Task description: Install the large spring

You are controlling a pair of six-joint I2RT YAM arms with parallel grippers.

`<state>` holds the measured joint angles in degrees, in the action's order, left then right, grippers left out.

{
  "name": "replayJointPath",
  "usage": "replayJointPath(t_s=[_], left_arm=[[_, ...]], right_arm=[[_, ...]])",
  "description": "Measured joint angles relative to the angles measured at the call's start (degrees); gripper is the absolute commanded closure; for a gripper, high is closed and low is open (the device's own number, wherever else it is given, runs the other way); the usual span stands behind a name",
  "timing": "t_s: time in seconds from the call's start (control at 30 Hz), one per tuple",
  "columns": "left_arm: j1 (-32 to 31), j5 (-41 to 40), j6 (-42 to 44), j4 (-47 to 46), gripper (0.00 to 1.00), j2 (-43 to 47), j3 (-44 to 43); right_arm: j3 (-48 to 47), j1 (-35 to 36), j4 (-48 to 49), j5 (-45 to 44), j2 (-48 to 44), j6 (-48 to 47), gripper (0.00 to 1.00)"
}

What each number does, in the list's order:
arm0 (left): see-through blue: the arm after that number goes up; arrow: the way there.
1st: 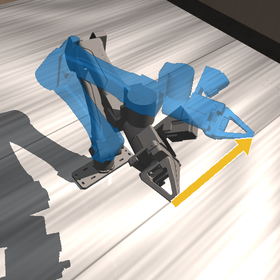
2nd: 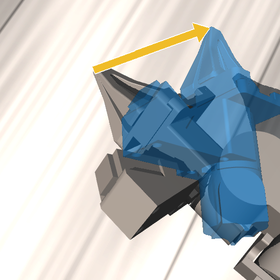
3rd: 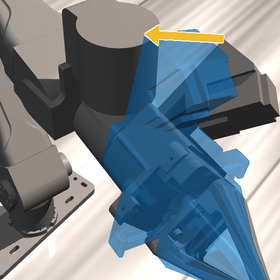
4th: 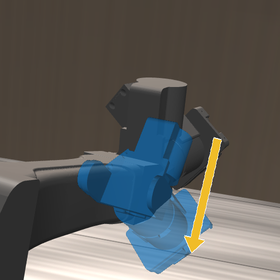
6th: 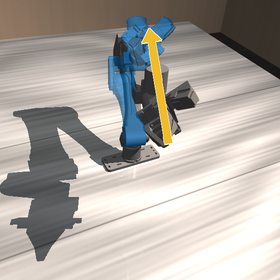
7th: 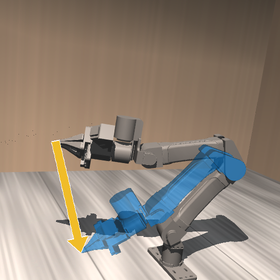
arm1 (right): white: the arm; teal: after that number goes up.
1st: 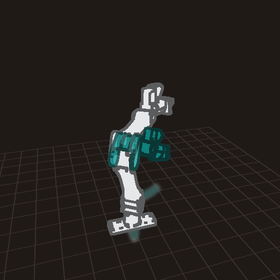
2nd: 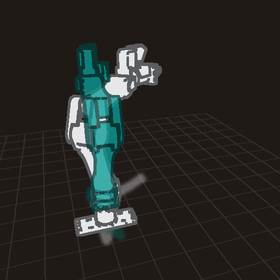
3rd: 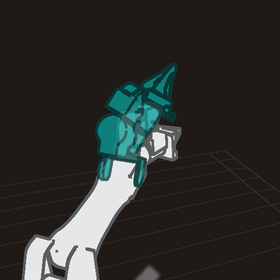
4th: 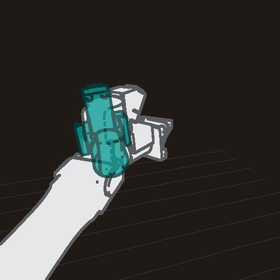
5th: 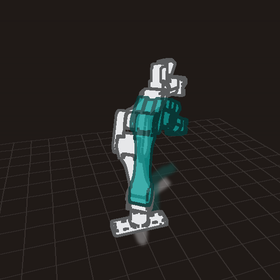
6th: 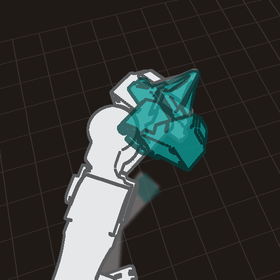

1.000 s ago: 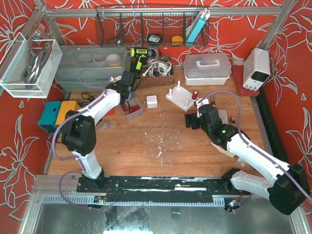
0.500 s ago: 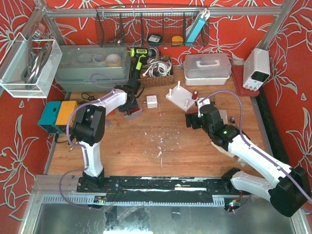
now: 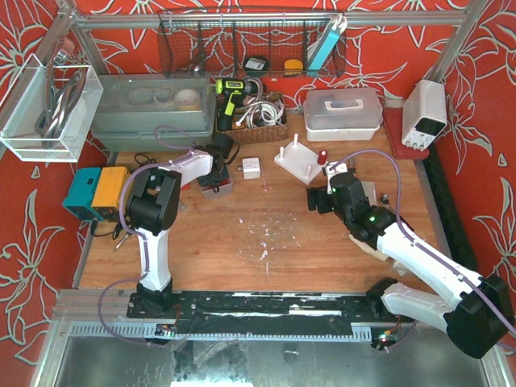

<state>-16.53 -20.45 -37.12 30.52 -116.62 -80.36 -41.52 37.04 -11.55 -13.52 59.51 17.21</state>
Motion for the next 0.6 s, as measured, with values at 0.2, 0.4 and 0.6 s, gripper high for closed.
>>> replayJointPath(t_s=[0.2,0.4,0.6], left_arm=[[0.00,-0.09,0.24,-1.53,0.88,0.00,0.31],[0.00,-0.35,1.07,-1.70,0.98,0.33,0.55],[0.00,-0.46,1.79,-0.63,1.00,3.06,0.98]], right_arm=[[0.00,0.00,0.00,-0.15,0.11,-0.04,0.01],[0.00,0.00,0.00,-0.15,0.50,-0.09,0.01],[0.00,0.00,0.00,-0.15,0.66,-0.17,0.01]])
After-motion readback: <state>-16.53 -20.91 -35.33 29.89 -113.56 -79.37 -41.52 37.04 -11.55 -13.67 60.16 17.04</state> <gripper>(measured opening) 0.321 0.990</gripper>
